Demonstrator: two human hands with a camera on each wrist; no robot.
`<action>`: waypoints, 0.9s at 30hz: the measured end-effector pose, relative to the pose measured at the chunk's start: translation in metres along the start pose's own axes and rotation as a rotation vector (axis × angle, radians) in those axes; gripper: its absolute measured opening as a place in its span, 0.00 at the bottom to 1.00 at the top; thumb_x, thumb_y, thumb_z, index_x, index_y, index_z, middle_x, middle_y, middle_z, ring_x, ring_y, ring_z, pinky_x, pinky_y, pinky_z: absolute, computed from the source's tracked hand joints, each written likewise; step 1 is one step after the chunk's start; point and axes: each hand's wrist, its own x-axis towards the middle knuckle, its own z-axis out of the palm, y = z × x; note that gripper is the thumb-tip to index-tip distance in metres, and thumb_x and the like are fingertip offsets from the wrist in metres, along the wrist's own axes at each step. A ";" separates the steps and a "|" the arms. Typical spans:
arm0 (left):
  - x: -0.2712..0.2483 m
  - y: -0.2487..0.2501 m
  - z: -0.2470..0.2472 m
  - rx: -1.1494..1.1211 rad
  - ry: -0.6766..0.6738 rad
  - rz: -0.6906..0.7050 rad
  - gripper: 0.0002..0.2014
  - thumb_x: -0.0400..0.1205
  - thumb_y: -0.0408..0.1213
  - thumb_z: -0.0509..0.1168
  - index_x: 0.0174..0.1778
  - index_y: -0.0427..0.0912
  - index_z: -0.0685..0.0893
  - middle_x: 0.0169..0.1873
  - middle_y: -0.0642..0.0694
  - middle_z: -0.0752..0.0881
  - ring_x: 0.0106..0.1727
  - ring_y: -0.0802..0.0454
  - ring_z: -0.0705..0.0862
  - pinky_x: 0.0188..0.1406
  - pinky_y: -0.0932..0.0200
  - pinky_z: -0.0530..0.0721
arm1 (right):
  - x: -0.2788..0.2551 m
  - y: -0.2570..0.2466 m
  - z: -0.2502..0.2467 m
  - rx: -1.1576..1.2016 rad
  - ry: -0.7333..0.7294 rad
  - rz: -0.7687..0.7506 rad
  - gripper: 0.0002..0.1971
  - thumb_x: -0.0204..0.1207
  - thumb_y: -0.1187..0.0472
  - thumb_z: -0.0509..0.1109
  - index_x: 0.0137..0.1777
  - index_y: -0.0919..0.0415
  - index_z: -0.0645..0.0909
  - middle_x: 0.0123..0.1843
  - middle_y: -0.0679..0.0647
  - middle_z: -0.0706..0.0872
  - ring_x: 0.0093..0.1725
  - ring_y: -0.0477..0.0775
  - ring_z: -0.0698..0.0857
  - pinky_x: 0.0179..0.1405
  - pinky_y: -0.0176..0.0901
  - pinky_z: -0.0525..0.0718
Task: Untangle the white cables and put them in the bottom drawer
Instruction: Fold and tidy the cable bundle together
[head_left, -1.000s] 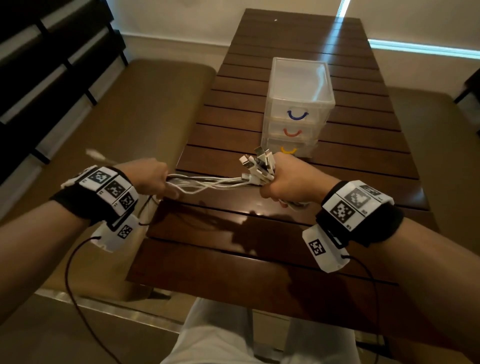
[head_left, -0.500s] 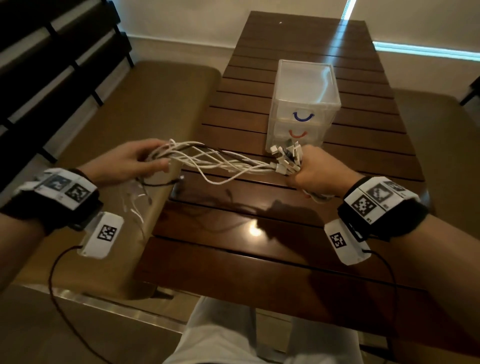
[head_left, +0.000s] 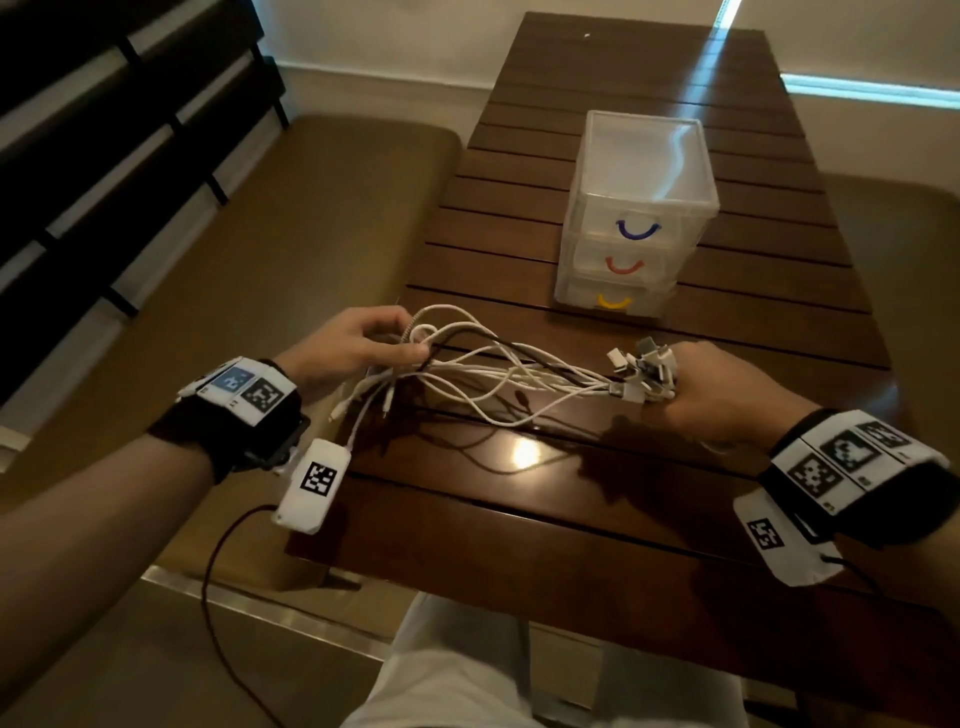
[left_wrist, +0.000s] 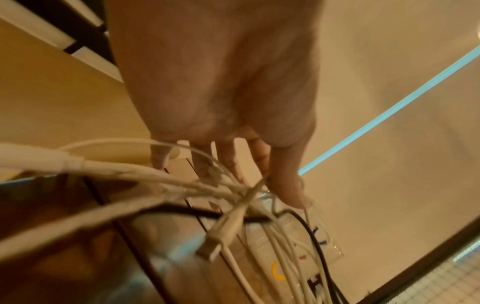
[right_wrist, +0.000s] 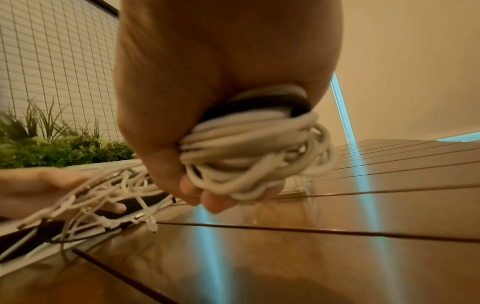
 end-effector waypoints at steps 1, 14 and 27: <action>-0.001 0.001 -0.001 -0.062 -0.052 -0.005 0.25 0.64 0.58 0.79 0.45 0.43 0.85 0.45 0.47 0.87 0.45 0.52 0.86 0.45 0.61 0.84 | -0.001 0.002 0.002 0.010 -0.009 0.008 0.07 0.73 0.55 0.74 0.35 0.50 0.80 0.33 0.47 0.85 0.33 0.51 0.84 0.30 0.45 0.78; 0.000 0.031 0.002 -0.216 0.157 0.061 0.08 0.82 0.42 0.68 0.39 0.43 0.87 0.41 0.45 0.87 0.46 0.46 0.84 0.54 0.53 0.79 | 0.001 0.008 0.010 0.052 -0.037 0.036 0.08 0.74 0.53 0.75 0.35 0.49 0.80 0.29 0.49 0.86 0.27 0.47 0.86 0.28 0.44 0.81; -0.007 0.016 -0.119 1.218 0.298 -0.339 0.25 0.81 0.63 0.57 0.58 0.48 0.87 0.55 0.41 0.87 0.56 0.40 0.84 0.61 0.43 0.81 | -0.009 0.024 -0.004 0.018 -0.042 0.113 0.11 0.73 0.42 0.73 0.38 0.47 0.80 0.35 0.48 0.87 0.35 0.50 0.86 0.34 0.48 0.83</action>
